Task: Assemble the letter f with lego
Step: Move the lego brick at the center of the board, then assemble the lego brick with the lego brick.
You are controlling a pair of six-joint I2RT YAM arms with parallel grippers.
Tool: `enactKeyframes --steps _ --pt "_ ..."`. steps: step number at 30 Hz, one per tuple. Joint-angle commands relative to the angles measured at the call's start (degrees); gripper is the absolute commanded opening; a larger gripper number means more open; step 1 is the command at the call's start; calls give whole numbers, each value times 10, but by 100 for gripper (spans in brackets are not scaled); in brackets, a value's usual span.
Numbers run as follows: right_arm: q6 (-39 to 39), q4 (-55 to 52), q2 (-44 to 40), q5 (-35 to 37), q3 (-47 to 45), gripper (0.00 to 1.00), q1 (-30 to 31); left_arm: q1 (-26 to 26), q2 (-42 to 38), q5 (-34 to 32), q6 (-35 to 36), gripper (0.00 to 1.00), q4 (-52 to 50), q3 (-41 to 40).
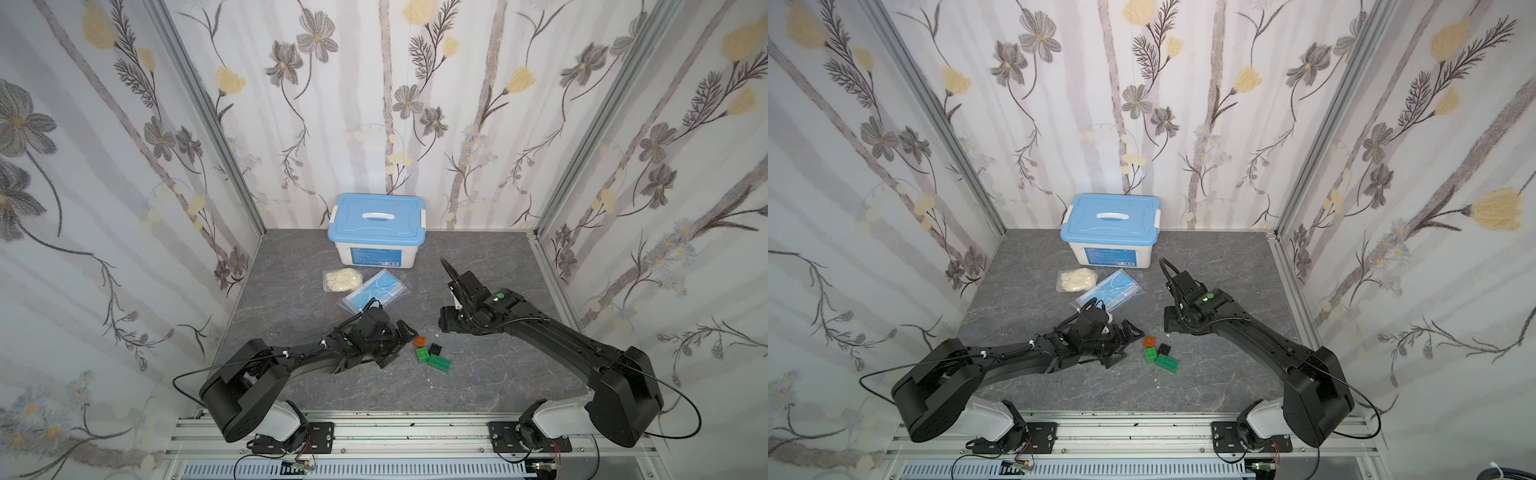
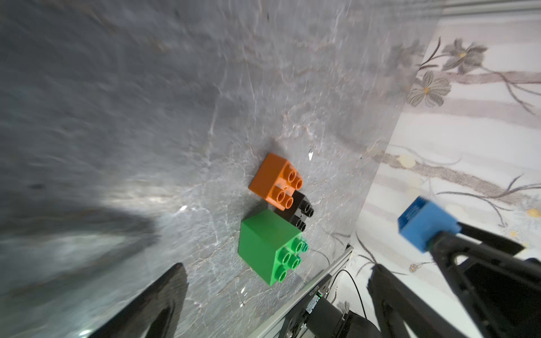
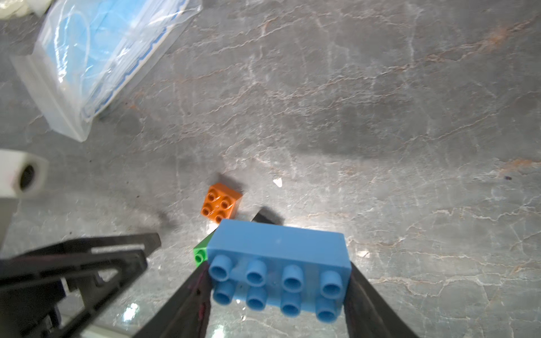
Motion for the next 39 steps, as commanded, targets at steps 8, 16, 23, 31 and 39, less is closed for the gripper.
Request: enactKeyframes --steps 8,16,23,31,39 --pt "-22 -10 54 18 37 65 88 228 -166 50 156 100 -225 -8" --pt "-26 -12 95 -7 50 66 138 291 -142 109 216 100 -237 18" --pt "-30 -11 126 -21 62 66 154 298 -146 134 253 100 -252 31" --pt "-35 -13 140 -29 62 66 157 300 -165 174 286 100 -279 36" --pt "-37 -11 141 -27 54 66 156 299 -188 175 310 100 -308 29"
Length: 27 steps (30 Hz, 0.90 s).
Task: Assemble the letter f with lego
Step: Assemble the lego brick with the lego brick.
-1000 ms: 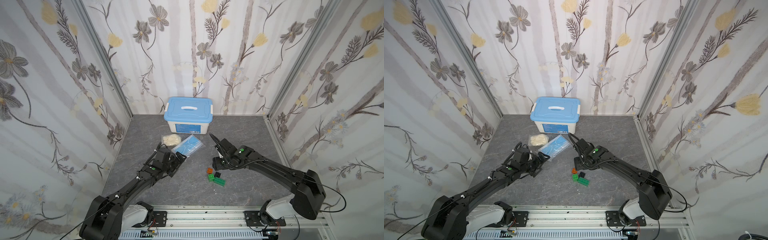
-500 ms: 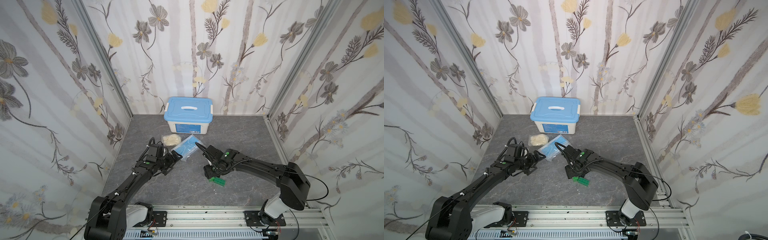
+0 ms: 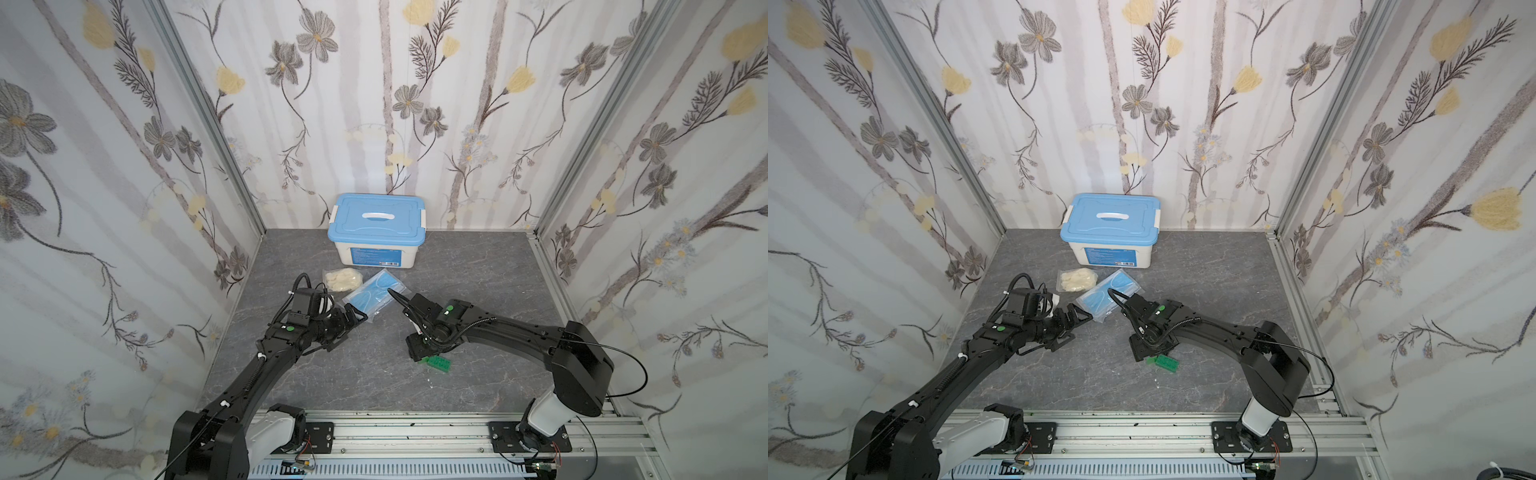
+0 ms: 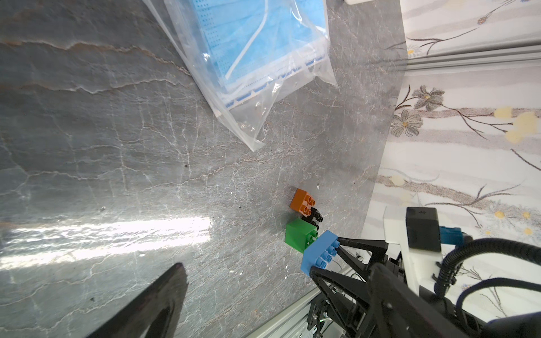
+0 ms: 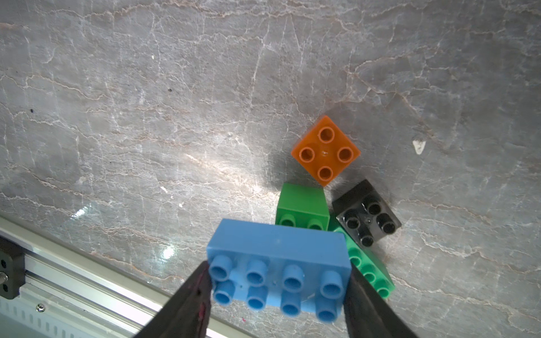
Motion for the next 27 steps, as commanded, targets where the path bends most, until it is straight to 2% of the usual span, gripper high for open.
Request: enactKeyframes --steps 1,21,27 --pt "-3 8 1 -1 1 66 1 0 -3 8 19 100 -12 -3" --pt "-23 12 7 -6 -6 66 -11 1 -6 6 15 100 -7 -7" --pt "-24 19 11 -14 -10 66 -14 0 -12 25 21 100 -19 5"
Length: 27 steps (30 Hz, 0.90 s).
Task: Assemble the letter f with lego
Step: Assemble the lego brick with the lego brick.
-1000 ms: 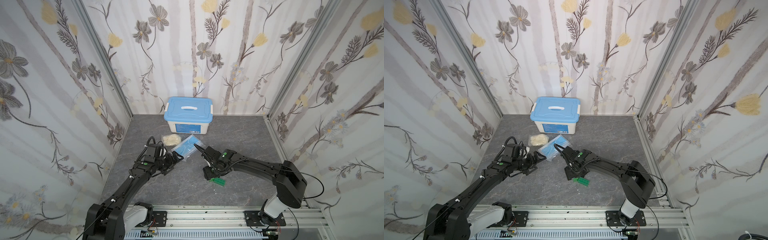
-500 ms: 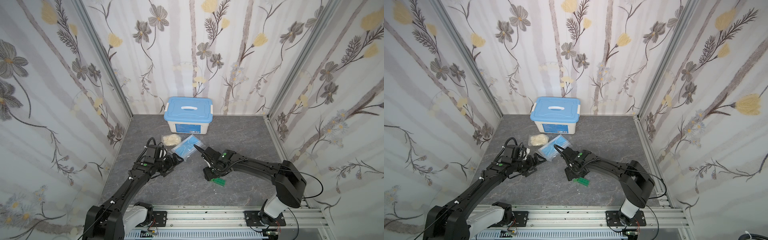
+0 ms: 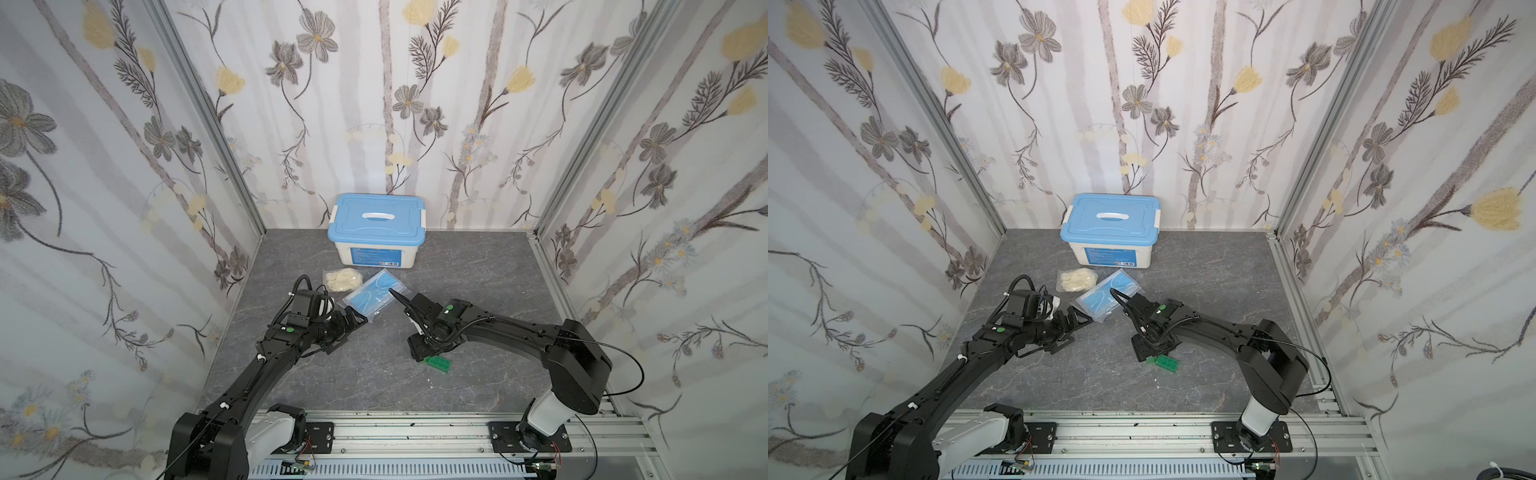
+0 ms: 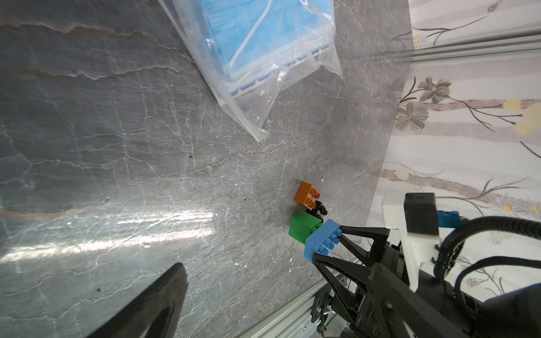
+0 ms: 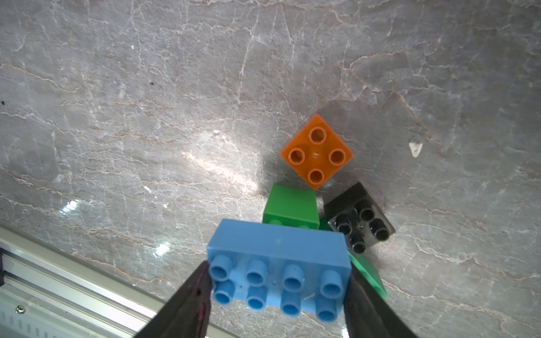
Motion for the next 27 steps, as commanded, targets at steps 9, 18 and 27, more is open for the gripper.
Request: enactKeyframes --steps 9,18,27 --pt "-9 22 9 -22 -3 66 -10 -3 -74 71 28 100 -40 6" --pt "-17 21 17 -32 -2 65 -17 -3 -131 71 61 100 -126 43" --pt "-24 20 19 -37 -4 65 -17 -3 -129 73 73 100 -132 44"
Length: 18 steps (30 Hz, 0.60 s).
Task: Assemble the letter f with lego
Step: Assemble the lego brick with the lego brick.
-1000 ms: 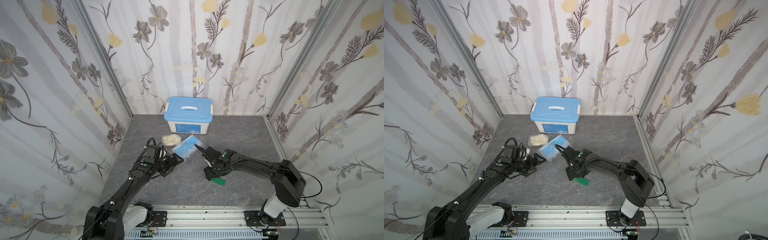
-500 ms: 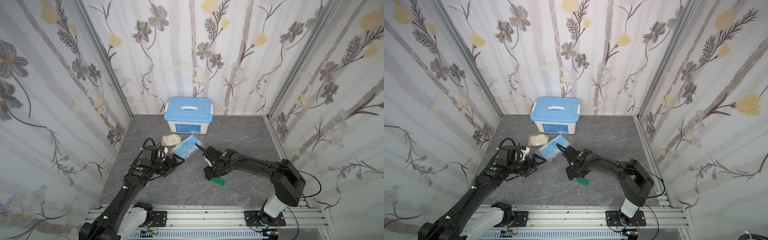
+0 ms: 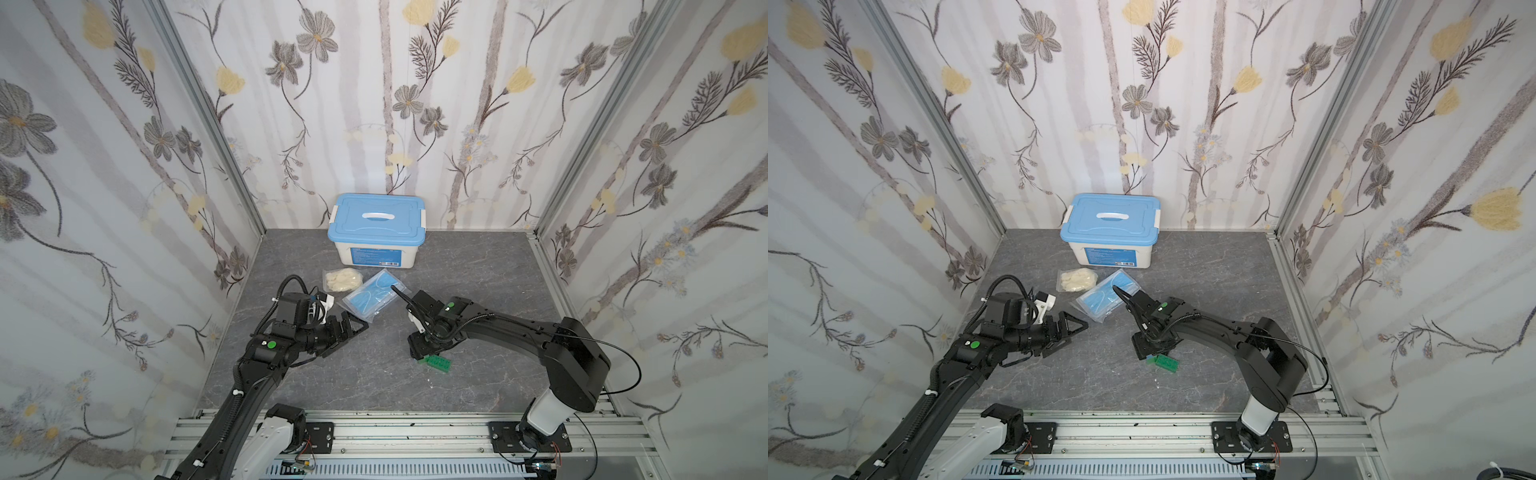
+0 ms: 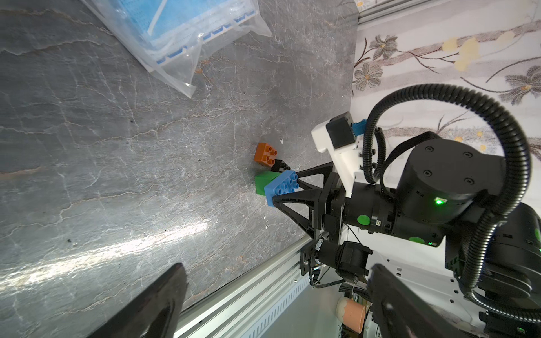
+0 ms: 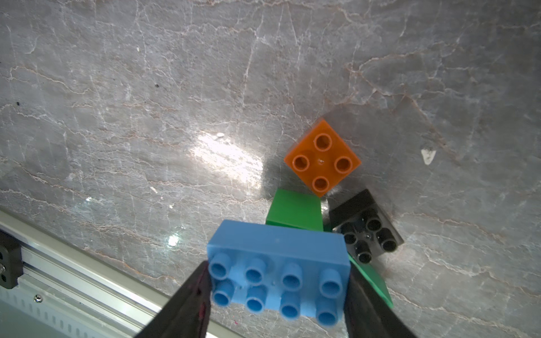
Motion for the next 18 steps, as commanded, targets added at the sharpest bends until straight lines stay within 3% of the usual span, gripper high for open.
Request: enactKeyframes --steps 1,18 --pt "-9 9 11 -6 -5 65 0 0 1 7 12 100 0 -3" --pt "3 -7 3 -17 -1 63 -25 0 12 -4 11 100 7 -12"
